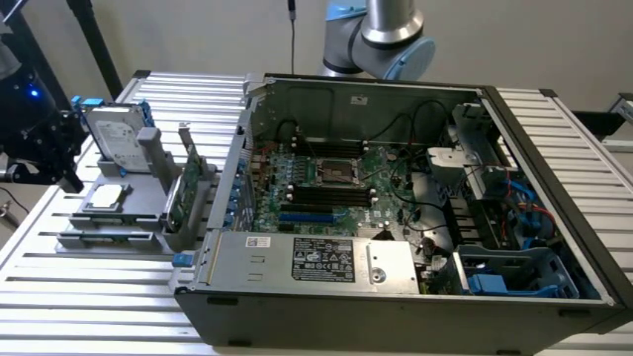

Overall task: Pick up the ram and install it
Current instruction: 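Pick up the ram and move it above insertion slot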

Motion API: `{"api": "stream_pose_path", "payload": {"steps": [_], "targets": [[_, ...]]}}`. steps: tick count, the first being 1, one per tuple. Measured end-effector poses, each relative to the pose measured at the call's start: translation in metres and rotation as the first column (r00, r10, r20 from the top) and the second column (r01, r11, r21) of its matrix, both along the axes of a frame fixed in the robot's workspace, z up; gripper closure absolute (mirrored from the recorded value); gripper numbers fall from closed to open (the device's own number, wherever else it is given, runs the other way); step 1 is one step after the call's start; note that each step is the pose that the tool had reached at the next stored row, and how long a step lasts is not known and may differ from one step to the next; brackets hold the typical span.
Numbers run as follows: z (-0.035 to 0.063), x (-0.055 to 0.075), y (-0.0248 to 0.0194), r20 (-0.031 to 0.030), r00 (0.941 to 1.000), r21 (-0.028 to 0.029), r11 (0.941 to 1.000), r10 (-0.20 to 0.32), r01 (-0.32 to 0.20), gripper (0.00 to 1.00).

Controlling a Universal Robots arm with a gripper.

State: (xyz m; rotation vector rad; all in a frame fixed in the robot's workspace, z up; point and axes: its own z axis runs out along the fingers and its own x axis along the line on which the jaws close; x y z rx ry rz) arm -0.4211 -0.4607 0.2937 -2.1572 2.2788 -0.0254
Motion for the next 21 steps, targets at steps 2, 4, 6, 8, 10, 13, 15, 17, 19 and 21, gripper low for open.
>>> {"api": "stream_pose_path", "payload": {"steps": [2, 4, 6, 8, 10, 13, 15, 17, 19, 21], "targets": [[-0.0008, 0.0001, -0.0003, -0.0001, 1.0000, 0.0002, 1.0000, 0.006, -0.006, 0.89], [-0.0011, 0.0000, -0.0005, -0.0005, 1.0000, 0.0001, 1.0000, 0.007, -0.007, 0.89], [-0.0018, 0.0000, -0.0007, -0.0006, 1.0000, 0.0002, 1.0000, 0.008, -0.008, 0.89], [-0.0021, 0.0000, -0.0007, -0.0008, 1.0000, 0.0001, 1.0000, 0.008, -0.008, 0.89], [-0.0022, 0.0000, -0.0007, -0.0007, 1.0000, 0.0002, 1.0000, 0.009, -0.009, 0.89], [-0.0022, 0.0001, -0.0007, -0.0007, 1.0000, 0.0002, 1.0000, 0.009, -0.009, 0.89], [-0.0022, 0.0000, -0.0007, -0.0008, 1.0000, 0.0002, 1.0000, 0.009, -0.009, 0.89], [-0.0025, 0.0000, -0.0007, -0.0008, 1.0000, 0.0002, 1.0000, 0.009, -0.009, 0.89], [-0.0029, 0.0000, -0.0008, -0.0007, 1.0000, 0.0002, 1.0000, 0.009, -0.009, 0.89], [-0.0035, -0.0013, -0.0008, -0.0006, 0.9999, 0.0003, 0.9999, 0.011, -0.011, 0.89]]}}
